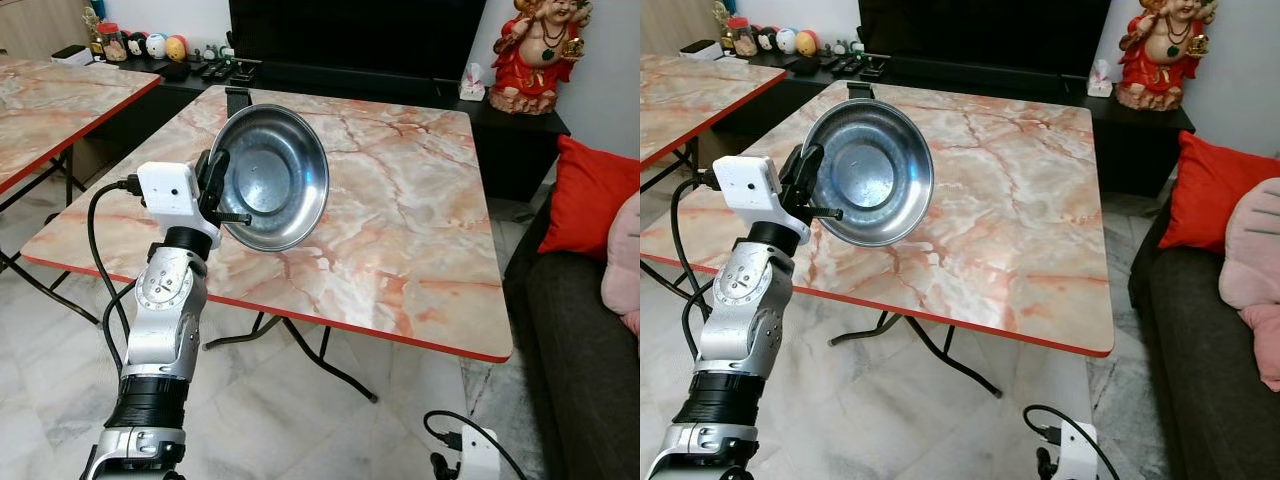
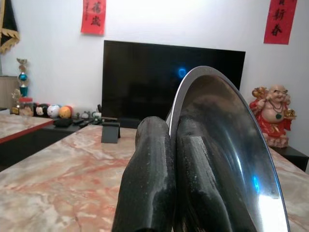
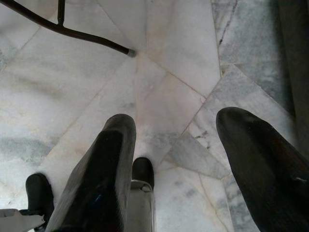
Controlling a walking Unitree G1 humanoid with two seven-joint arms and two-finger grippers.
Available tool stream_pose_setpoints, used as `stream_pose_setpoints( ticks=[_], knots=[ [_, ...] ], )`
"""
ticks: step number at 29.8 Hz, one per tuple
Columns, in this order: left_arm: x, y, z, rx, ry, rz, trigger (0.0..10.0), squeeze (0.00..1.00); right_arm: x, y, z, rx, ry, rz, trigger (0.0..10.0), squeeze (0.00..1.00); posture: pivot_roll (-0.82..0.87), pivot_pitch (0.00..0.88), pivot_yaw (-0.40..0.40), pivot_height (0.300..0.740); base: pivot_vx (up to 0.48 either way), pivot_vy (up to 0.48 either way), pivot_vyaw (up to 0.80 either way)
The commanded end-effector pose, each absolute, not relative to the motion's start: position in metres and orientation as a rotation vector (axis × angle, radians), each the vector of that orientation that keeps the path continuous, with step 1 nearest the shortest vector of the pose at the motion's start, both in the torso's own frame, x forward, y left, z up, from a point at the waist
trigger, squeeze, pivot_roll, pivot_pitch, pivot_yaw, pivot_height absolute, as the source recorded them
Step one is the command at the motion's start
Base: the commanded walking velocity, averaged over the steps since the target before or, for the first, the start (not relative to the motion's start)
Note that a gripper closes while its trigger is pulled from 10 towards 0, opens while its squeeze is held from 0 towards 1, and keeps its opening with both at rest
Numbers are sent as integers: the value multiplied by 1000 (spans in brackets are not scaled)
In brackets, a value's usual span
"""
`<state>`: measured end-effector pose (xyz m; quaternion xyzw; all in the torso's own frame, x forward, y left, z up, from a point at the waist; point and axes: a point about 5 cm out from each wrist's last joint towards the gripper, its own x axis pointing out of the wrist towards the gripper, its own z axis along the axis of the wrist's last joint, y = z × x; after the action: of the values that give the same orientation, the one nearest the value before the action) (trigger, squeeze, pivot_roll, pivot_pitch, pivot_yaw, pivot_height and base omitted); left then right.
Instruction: Setting the table
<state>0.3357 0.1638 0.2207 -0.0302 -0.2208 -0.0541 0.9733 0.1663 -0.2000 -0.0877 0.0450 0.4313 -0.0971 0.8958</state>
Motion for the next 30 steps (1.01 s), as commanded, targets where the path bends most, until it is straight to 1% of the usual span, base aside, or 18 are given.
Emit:
stream_pose_setpoints(
  ticks=[1,3,4,5,7,12,14,15,16,21,22,30],
  knots=[
    [336,165,223,-91,-442,-113,10000,0,165,-203,-88,101,891,-215,10000,0,40,0,-41,740,0,0,0],
    [339,170,220,-159,-413,-92,10000,0,164,-204,-88,101,890,-214,10000,0,40,0,-41,740,0,0,0],
    [344,174,215,-210,-347,-71,10000,0,164,-204,-88,100,889,-212,10000,0,43,0,-41,740,0,0,0],
    [346,176,214,-232,-326,-59,10000,0,165,-204,-88,100,889,-211,10000,0,43,0,-40,740,0,0,0],
    [352,179,208,-347,-258,-33,10000,0,166,-203,-87,99,887,-208,10000,0,42,0,-40,740,0,0,0],
    [359,185,203,-361,-192,14,10000,0,168,-201,-86,99,879,-206,10000,0,40,0,-36,740,0,0,0],
    [361,187,203,-343,-181,11,10000,0,169,-200,-86,99,877,-205,10000,0,40,0,-35,740,0,0,0],
    [360,187,202,-308,-183,0,10000,0,169,-200,-86,100,877,-206,10000,0,40,0,-34,740,0,0,0],
    [355,183,200,-204,-211,-40,10000,0,169,-200,-86,100,877,-207,10000,0,40,0,-34,740,0,0,0],
    [345,178,192,-83,-252,-67,10000,0,169,-199,-87,100,884,-206,10000,0,41,0,-35,740,0,0,0],
    [345,178,192,-83,-252,-67,10000,0,169,-199,-87,100,884,-206,10000,0,41,0,-35,740,0,0,0],
    [343,176,198,-97,-304,-80,10000,0,168,-198,-87,100,894,-200,10000,0,40,0,-36,740,0,0,-619]
  ],
)
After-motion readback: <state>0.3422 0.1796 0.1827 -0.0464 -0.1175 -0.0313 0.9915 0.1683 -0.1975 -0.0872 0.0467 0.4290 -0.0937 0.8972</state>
